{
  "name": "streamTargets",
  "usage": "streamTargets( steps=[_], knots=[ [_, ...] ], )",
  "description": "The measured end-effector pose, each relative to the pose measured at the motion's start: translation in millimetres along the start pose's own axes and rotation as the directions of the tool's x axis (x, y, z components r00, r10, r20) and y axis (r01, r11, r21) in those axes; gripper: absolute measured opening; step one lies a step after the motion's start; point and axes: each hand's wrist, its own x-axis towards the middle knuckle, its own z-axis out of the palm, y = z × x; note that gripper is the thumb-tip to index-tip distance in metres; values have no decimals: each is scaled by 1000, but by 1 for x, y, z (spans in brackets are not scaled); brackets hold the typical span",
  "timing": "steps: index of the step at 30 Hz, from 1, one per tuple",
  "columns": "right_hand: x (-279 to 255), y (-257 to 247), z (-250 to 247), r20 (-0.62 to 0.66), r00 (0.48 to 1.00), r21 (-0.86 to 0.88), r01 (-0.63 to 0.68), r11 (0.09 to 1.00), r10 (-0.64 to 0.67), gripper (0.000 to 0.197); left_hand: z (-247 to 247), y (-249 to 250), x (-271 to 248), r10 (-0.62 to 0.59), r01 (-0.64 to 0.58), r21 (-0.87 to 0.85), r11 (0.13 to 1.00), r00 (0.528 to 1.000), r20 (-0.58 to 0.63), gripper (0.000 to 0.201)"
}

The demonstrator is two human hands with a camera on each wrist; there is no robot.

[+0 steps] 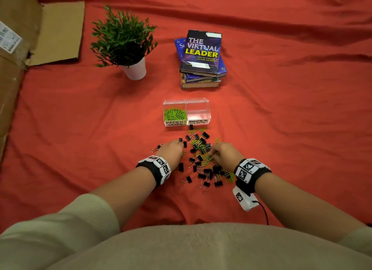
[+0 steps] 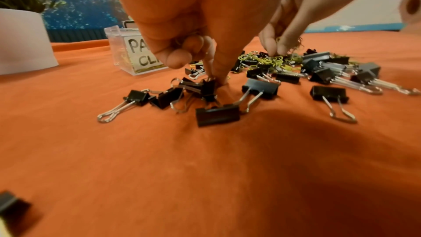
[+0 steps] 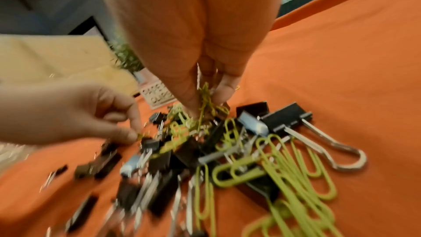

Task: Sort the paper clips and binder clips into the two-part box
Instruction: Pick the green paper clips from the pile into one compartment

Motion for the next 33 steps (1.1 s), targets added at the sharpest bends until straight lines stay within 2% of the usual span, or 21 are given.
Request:
streamTargets(
  steps=[2,4,6,8,10,13,14,15,16,17,18,19,20,21,23,24,26,30,33],
  knots=[
    [-1,4,-4,-32,995,236,-81,968,91,12,1,2,-2,14,-14,53,999,1000,-1,19],
    [-3,7,-11,2,982,452,-168,876,187,7,2,3,-2,16,-16,82,997,1000,-1,23],
    [-4,6,-21,70,971,669,-215,712,228,6,2,4,0,-4,3,74,997,1000,6,24],
    [-5,5,-28,145,970,849,-224,478,196,12,1,4,1,-19,19,38,999,1000,21,25],
    [-4,5,-27,184,972,927,-222,302,149,20,-2,2,2,-26,27,-29,999,999,21,26],
    [-1,1,-22,221,965,960,-241,142,144,26,-5,-6,0,-45,33,-260,965,998,-39,14],
    [0,-1,-20,226,963,958,-248,145,147,26,-8,-8,-1,-60,36,-341,939,996,-60,8],
    [1,-3,-18,226,963,945,-253,207,148,25,-10,-10,-1,-76,36,-407,913,994,-82,4],
    [1,-7,-17,210,966,903,-251,349,153,21,-14,-11,-1,-96,37,-460,887,990,-105,4],
    [1,-10,-14,176,972,811,-234,536,158,16,-18,-13,-1,-122,45,-513,857,986,-117,5],
    [1,-11,-10,129,980,667,-199,718,152,10,-22,-13,-1,-155,62,-567,821,981,-116,7],
    [1,-13,-7,85,988,493,-151,857,125,8,-27,-14,0,-185,83,-613,786,977,-105,9],
    [1,-13,-4,59,995,314,-96,945,81,11,-32,-15,2,-206,98,-642,761,974,-95,12],
    [1,-14,-1,52,998,137,-38,990,31,15,-37,-16,5,-218,105,-653,750,971,-95,13],
    [2,-14,5,54,996,-132,83,988,-76,23,-50,-19,13,-230,100,-645,757,966,-121,12],
    [3,-13,8,51,993,-195,118,974,-110,27,-58,-21,19,-236,96,-635,766,961,-140,11],
    [3,-14,13,33,990,-235,145,961,-141,31,-74,-24,32,-246,100,-593,799,954,-170,10],
    [2,-11,21,13,982,-296,186,937,-191,22,-100,-32,59,-238,150,-408,901,955,-174,16],
    [1,-11,20,4,986,-220,165,961,-168,15,-103,-37,67,-189,145,-285,948,973,-133,23]
  ],
)
